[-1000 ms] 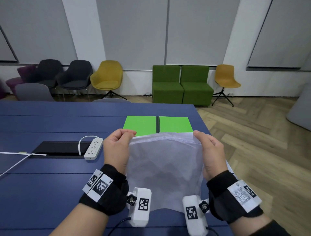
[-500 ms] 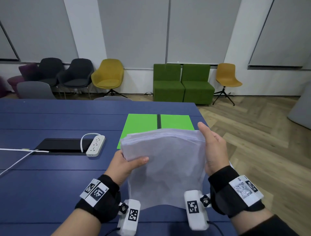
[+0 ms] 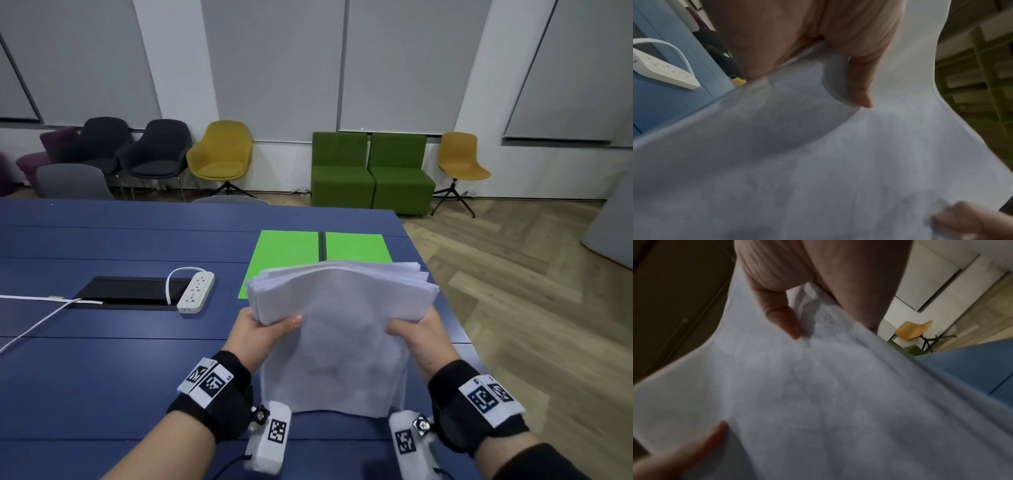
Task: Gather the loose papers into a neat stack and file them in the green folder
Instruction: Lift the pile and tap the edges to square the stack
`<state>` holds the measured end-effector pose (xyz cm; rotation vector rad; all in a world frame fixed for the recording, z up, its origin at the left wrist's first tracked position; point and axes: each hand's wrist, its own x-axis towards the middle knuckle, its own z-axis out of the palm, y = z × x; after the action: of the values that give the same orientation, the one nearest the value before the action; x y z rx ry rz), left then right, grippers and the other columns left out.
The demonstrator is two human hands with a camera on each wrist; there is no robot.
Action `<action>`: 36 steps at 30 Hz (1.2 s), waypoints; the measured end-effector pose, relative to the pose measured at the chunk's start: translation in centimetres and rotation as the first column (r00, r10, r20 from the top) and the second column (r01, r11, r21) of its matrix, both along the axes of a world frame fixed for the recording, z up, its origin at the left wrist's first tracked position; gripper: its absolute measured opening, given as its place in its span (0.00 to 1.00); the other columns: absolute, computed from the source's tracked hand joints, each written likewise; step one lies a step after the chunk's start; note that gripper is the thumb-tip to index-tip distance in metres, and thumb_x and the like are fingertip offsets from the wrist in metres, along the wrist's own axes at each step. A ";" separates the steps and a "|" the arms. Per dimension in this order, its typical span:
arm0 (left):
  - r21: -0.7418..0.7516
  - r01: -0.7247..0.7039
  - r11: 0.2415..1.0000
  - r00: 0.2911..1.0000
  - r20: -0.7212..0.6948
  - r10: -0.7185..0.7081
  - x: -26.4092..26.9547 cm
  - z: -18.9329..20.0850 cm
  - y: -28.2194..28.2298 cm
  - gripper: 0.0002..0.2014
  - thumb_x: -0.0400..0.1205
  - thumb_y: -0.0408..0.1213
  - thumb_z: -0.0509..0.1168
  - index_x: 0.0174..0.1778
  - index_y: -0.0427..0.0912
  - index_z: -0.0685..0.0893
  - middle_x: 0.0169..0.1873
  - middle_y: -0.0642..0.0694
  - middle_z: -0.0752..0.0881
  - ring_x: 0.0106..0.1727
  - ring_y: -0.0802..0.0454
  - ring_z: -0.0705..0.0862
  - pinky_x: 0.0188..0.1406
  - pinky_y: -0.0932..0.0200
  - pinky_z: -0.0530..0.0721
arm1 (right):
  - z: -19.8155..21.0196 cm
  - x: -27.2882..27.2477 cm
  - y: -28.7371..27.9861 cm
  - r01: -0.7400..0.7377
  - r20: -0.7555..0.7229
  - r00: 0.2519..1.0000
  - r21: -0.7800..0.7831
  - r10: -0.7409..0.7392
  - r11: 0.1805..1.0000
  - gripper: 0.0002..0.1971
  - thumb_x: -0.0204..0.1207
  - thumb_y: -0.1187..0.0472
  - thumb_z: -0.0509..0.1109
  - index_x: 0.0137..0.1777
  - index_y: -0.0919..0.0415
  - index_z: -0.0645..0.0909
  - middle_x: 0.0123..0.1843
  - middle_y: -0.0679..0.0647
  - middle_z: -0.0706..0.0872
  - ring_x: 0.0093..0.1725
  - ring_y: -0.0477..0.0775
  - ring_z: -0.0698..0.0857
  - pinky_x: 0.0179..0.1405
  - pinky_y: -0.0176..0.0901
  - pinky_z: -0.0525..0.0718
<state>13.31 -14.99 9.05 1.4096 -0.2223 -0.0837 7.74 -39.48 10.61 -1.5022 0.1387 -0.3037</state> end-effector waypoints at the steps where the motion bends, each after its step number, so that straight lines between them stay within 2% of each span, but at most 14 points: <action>1: -0.024 0.006 1.000 1.000 0.021 -0.006 -0.1 0.6 -0.1 0.13 0.56 0.38 0.81 0.35 0.52 0.94 0.37 0.52 0.94 0.42 0.56 0.90 0.44 0.60 0.87 | 0.6 -0.1 -0.1 0.005 0.026 1.000 0.040 -0.006 0.999 0.30 0.50 0.73 0.67 0.58 0.72 0.78 0.47 0.62 0.84 0.45 0.55 0.84 0.43 0.49 0.82; 4: -0.124 0.101 0.987 0.993 0.078 -0.092 0.0 2.1 0.6 0.28 0.46 0.48 0.86 0.42 0.45 0.93 0.41 0.48 0.94 0.44 0.55 0.91 0.44 0.61 0.88 | 2.7 -0.6 -1.2 -0.037 0.091 0.996 0.121 0.026 0.992 0.29 0.56 0.78 0.66 0.61 0.66 0.75 0.46 0.60 0.86 0.43 0.54 0.86 0.37 0.45 0.85; 8: -0.129 0.203 0.971 0.979 -0.002 -0.205 -0.5 0.7 1.1 0.39 0.41 0.48 0.88 0.48 0.38 0.88 0.42 0.44 0.94 0.43 0.52 0.91 0.40 0.61 0.88 | 0.3 -1.3 -2.3 0.043 0.014 0.999 0.084 -0.044 0.996 0.24 0.66 0.84 0.66 0.59 0.62 0.74 0.45 0.58 0.87 0.40 0.49 0.87 0.36 0.39 0.84; 10: -0.084 0.190 0.978 0.979 -0.058 -0.195 -1.1 -0.8 0.2 0.37 0.41 0.47 0.88 0.46 0.39 0.89 0.41 0.44 0.94 0.42 0.51 0.91 0.40 0.60 0.88 | -2.1 -1.7 -1.7 0.049 -0.072 0.996 0.026 -0.047 0.998 0.27 0.61 0.78 0.64 0.61 0.62 0.74 0.51 0.61 0.85 0.49 0.55 0.85 0.42 0.43 0.84; 12: -0.056 0.099 0.993 0.991 -0.083 -0.103 -1.5 -1.6 -0.9 0.23 0.47 0.41 0.85 0.37 0.42 0.92 0.37 0.47 0.94 0.39 0.52 0.91 0.38 0.60 0.88 | -3.7 -1.9 -0.9 0.043 -0.118 0.992 0.003 -0.042 0.999 0.31 0.55 0.73 0.58 0.61 0.58 0.75 0.55 0.66 0.84 0.55 0.62 0.84 0.48 0.51 0.83; 14: -0.047 0.027 0.999 0.997 -0.074 -0.030 -1.5 -1.2 -1.4 0.09 0.55 0.36 0.80 0.31 0.45 0.93 0.33 0.50 0.93 0.35 0.55 0.90 0.36 0.61 0.87 | -3.7 -1.6 -0.6 0.059 -0.098 0.993 0.001 -0.058 0.998 0.30 0.56 0.75 0.55 0.59 0.57 0.76 0.57 0.67 0.84 0.57 0.64 0.84 0.51 0.53 0.83; 15: -0.049 0.016 0.999 0.998 -0.061 -0.019 -1.3 -0.8 -1.4 0.08 0.57 0.35 0.78 0.30 0.46 0.93 0.33 0.51 0.93 0.35 0.56 0.90 0.36 0.62 0.87 | -3.3 -1.6 -0.8 0.065 -0.087 0.994 0.002 -0.064 0.998 0.29 0.58 0.78 0.54 0.58 0.56 0.77 0.56 0.64 0.86 0.56 0.62 0.85 0.51 0.52 0.83; 18: -0.093 0.053 0.994 0.999 -0.003 -0.053 -0.7 0.2 -0.2 0.20 0.48 0.41 0.85 0.35 0.44 0.93 0.37 0.48 0.94 0.39 0.55 0.91 0.40 0.63 0.88 | -2.0 -1.8 -2.1 -0.008 -0.051 0.999 0.004 0.009 1.000 0.32 0.65 0.90 0.49 0.54 0.57 0.80 0.46 0.53 0.90 0.47 0.51 0.88 0.43 0.44 0.86; 21: -0.079 0.115 0.990 0.993 -0.019 -0.117 -0.9 -0.3 0.4 0.32 0.40 0.51 0.87 0.39 0.42 0.93 0.41 0.44 0.94 0.42 0.51 0.91 0.41 0.60 0.89 | -3.0 -2.4 -3.1 -0.052 -0.094 0.995 -0.103 0.042 0.993 0.28 0.67 0.91 0.55 0.48 0.59 0.83 0.40 0.50 0.92 0.43 0.48 0.89 0.39 0.37 0.87; 25: -0.035 0.109 0.993 0.993 -0.041 -0.110 -1.5 -1.5 0.1 0.31 0.40 0.56 0.86 0.39 0.48 0.93 0.40 0.47 0.94 0.43 0.53 0.91 0.39 0.63 0.87 | -6.2 -2.8 -3.7 -0.066 -0.200 0.980 -0.301 0.005 0.951 0.23 0.71 0.83 0.64 0.43 0.53 0.87 0.43 0.47 0.94 0.49 0.50 0.90 0.51 0.43 0.86; 27: -0.037 0.098 0.995 0.994 -0.047 -0.099 -1.5 -1.7 0.0 0.32 0.40 0.57 0.85 0.39 0.46 0.93 0.40 0.47 0.94 0.42 0.53 0.91 0.38 0.64 0.87 | -7.3 -2.8 -4.3 -0.016 -0.214 0.975 -0.354 -0.064 0.935 0.15 0.70 0.77 0.68 0.37 0.54 0.86 0.38 0.49 0.92 0.43 0.53 0.89 0.48 0.46 0.85; 30: -0.050 0.111 0.993 0.992 -0.054 -0.114 -1.2 -1.6 0.1 0.33 0.40 0.55 0.86 0.39 0.43 0.93 0.40 0.46 0.94 0.41 0.53 0.92 0.38 0.64 0.87 | -8.8 -2.4 -5.3 0.060 -0.263 0.949 -0.391 -0.173 0.919 0.15 0.66 0.73 0.73 0.28 0.51 0.82 0.28 0.50 0.86 0.32 0.53 0.81 0.39 0.51 0.81; 33: -0.050 0.139 0.989 0.988 -0.058 -0.142 -0.9 -1.4 0.0 0.32 0.41 0.54 0.86 0.40 0.45 0.94 0.42 0.45 0.94 0.43 0.51 0.92 0.39 0.62 0.87 | -9.8 -2.0 -6.0 0.030 -0.309 0.937 -0.393 -0.163 0.919 0.15 0.67 0.72 0.73 0.27 0.51 0.83 0.26 0.52 0.86 0.32 0.55 0.84 0.41 0.55 0.85; 36: -0.038 0.158 0.987 0.985 -0.066 -0.161 -0.6 -1.4 0.1 0.29 0.45 0.49 0.86 0.42 0.46 0.93 0.45 0.43 0.94 0.46 0.48 0.91 0.43 0.59 0.88 | -10.0 -1.8 -6.0 -0.009 -0.329 0.935 -0.395 -0.132 0.919 0.18 0.70 0.75 0.71 0.24 0.54 0.80 0.24 0.50 0.84 0.32 0.55 0.83 0.38 0.51 0.86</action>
<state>12.72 -14.94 7.65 1.3521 -0.2779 -0.2594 5.94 -45.48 0.58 -1.9475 0.4326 -0.1118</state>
